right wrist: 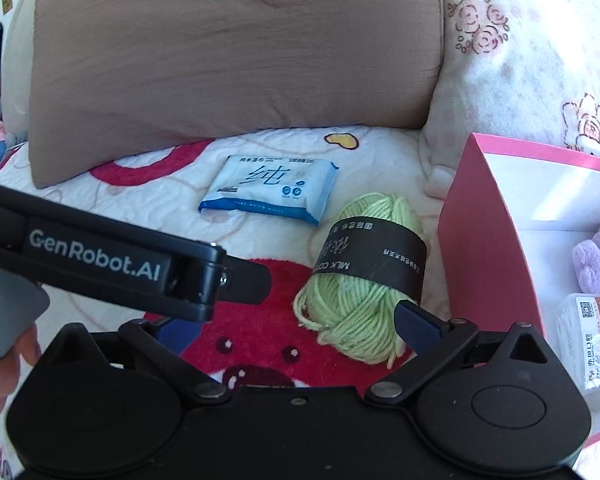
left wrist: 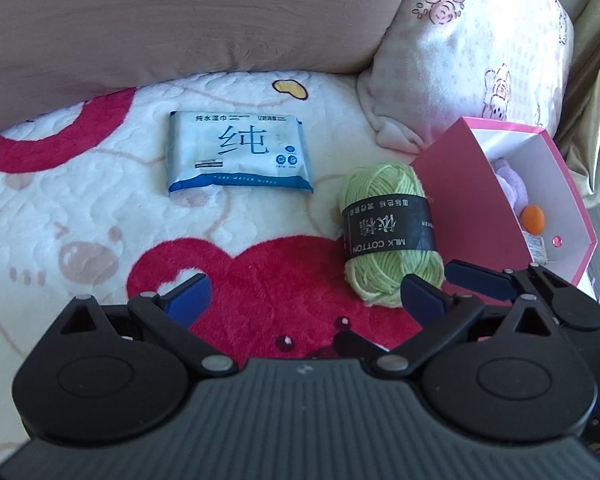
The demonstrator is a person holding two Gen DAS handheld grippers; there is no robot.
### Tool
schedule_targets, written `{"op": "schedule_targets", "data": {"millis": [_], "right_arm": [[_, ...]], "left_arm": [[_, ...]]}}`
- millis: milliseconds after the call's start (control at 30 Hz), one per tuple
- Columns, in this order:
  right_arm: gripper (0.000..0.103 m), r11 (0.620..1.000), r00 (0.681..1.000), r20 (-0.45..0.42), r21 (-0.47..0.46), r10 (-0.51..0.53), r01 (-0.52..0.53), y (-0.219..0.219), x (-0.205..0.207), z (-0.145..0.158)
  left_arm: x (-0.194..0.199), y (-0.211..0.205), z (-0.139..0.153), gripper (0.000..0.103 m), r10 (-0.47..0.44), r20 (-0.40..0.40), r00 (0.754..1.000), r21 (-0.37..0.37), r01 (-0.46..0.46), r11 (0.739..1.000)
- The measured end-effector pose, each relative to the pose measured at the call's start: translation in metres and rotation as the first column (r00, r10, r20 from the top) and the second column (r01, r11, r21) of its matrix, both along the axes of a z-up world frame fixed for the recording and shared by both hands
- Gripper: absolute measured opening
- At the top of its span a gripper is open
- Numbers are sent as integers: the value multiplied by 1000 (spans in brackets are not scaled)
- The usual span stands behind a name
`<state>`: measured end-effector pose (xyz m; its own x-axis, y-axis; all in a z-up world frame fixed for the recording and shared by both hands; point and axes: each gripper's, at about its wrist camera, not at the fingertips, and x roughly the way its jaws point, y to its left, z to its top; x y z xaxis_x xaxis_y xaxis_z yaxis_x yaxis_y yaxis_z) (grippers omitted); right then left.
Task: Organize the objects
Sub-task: 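Move the open left tool down around the green yarn ball, then close the left tool fingers on the green yarn ball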
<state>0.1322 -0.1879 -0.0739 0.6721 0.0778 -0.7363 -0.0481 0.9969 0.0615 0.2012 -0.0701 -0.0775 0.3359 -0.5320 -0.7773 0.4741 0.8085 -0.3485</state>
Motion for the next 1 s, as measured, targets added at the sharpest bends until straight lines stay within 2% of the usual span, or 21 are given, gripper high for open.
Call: {"op": "schedule_targets", "data": {"millis": [133, 200, 333, 467, 633, 833, 900, 1000], "right_arm": [[102, 998, 996, 53, 5, -68, 68, -7, 1, -9], [99, 994, 992, 70, 24, -105, 103, -10, -1, -15], [99, 993, 990, 85, 25, -115, 113, -10, 0, -24], [99, 993, 986, 121, -25, -113, 117, -6, 3, -33], [99, 987, 983, 145, -96, -116, 130, 1, 0, -40], [99, 969, 980, 138, -180, -147, 170, 10, 4, -48], [99, 966, 979, 144, -194, -146, 173, 11, 4, -49], [100, 971, 979, 139, -169, -148, 171, 8, 6, -50]], "left_arm": [[6, -7, -11, 101, 12, -49, 999, -27, -13, 1000], [8, -10, -15, 100, 15, -65, 998, -38, -18, 999], [9, -21, -23, 100, -3, -70, 998, -38, 0, 999], [11, -31, -26, 98, -22, -56, 998, -58, 19, 998], [9, -44, -26, 89, -64, -42, 997, -58, 62, 996], [9, -49, -24, 71, -102, -53, 993, -128, 95, 987], [13, -50, -26, 65, -101, -71, 992, -151, 89, 984], [19, -51, -30, 62, -99, -98, 990, -160, 83, 984]]}}
